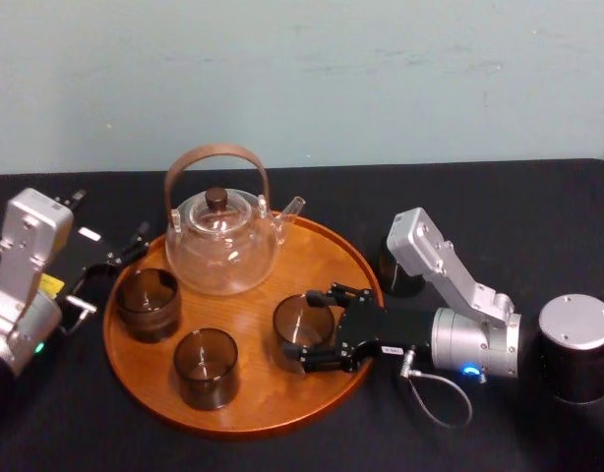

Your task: Pick up the glass from the table and place it on the tray.

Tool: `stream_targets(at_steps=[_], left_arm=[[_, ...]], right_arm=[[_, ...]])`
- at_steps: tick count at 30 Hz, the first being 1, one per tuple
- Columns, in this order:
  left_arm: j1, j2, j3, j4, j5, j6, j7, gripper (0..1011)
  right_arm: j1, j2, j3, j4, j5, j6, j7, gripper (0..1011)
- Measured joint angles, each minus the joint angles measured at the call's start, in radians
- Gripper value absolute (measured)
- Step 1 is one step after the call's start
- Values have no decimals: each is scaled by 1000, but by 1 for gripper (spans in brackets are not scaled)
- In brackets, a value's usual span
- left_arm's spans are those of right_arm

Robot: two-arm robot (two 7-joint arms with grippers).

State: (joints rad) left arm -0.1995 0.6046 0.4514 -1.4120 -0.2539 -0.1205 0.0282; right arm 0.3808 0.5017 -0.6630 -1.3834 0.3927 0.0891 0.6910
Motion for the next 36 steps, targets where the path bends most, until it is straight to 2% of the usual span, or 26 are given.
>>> stream_targets(at_steps=[16, 36], left_arm=[[0, 0, 0, 0, 0, 0, 0, 1001], [0, 0, 0, 0, 0, 0, 0, 1001]], right_arm=[[5, -23, -11, 39, -5, -3, 9, 903], [-1, -21, -18, 36, -26, -2, -5, 904]])
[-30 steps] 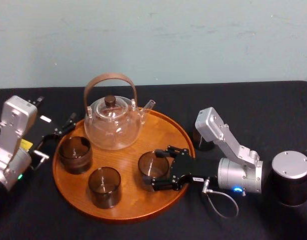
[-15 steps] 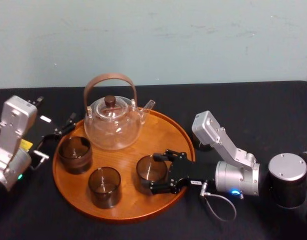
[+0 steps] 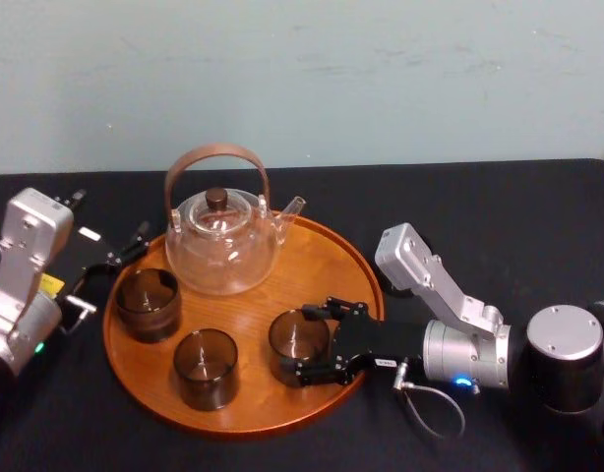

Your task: Pick up the glass from the table and place it on the tray.

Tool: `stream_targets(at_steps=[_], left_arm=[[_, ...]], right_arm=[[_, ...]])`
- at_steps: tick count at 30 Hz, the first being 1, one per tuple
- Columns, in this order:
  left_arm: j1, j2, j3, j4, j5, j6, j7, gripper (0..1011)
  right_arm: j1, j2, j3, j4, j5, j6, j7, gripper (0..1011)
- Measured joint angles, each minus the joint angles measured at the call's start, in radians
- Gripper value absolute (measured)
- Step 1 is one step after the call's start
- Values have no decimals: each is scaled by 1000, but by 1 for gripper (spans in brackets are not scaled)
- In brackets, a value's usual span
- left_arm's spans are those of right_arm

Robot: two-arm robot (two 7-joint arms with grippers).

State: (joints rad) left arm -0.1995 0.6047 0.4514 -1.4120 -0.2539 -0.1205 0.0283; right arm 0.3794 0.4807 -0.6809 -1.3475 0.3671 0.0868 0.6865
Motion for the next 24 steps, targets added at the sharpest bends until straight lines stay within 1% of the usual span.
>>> stream_targets(at_steps=[9, 14, 24], left_arm=[[0, 0, 0, 0, 0, 0, 0, 1001], [0, 0, 0, 0, 0, 0, 0, 1002], [0, 0, 0, 0, 0, 0, 0, 1001]], right_arm=[[0, 0, 1, 0, 0, 1, 1, 904], [0, 0, 1, 1, 1, 2, 1, 1003], [0, 0, 2, 1, 3, 2, 2, 1002]])
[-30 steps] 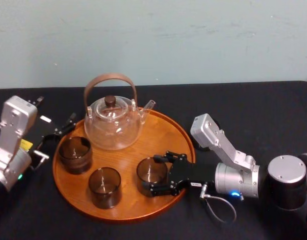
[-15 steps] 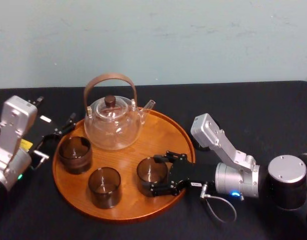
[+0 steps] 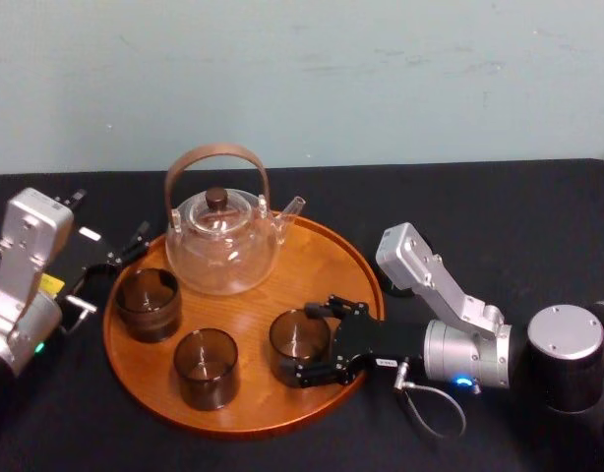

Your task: Pick up the glass from the table and place it on the tray.

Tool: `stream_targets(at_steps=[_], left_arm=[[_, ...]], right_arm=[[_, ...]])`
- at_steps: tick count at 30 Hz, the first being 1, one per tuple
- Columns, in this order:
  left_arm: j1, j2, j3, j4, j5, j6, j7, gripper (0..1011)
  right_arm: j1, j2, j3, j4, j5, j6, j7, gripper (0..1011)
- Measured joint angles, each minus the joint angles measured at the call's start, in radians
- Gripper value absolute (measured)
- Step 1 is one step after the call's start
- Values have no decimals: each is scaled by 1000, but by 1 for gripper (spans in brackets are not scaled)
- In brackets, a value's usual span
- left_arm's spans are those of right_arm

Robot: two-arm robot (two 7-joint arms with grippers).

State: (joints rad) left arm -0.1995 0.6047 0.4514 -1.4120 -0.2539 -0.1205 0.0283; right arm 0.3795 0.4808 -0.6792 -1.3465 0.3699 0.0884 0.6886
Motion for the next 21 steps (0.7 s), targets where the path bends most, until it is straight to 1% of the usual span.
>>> stream_targets(at_steps=[16, 21], left_arm=[[0, 0, 0, 0, 0, 0, 0, 1001], [0, 0, 0, 0, 0, 0, 0, 1001]], right_arm=[[0, 0, 0, 0, 1, 0, 0, 1002], [-7, 9, 14, -13, 19, -1, 8, 1002]])
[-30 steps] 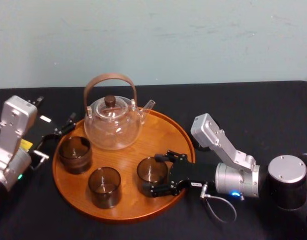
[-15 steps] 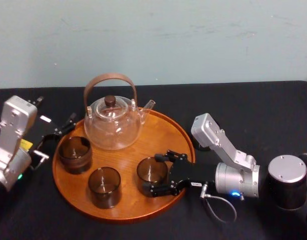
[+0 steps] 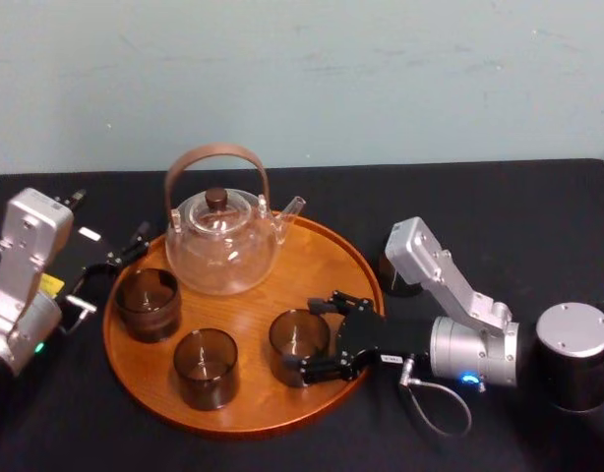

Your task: Pick up the glass from the table and place it on the tray.

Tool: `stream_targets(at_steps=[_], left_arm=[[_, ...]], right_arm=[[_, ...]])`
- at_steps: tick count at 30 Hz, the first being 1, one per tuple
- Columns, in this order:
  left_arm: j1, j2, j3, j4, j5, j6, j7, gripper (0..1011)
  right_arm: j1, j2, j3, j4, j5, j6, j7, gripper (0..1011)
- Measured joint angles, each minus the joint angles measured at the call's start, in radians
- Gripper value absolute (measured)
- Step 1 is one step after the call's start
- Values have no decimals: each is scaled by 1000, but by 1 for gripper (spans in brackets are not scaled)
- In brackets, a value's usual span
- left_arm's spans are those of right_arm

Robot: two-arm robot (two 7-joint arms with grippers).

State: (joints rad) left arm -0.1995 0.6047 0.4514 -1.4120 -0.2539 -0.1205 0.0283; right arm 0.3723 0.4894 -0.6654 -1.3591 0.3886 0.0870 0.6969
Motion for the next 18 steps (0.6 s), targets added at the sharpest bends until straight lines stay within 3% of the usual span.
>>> stream_targets(at_steps=[18], left_arm=[[0, 0, 0, 0, 0, 0, 0, 1001]], right_arm=[[-68, 89, 36, -89, 62, 14, 19, 1002]])
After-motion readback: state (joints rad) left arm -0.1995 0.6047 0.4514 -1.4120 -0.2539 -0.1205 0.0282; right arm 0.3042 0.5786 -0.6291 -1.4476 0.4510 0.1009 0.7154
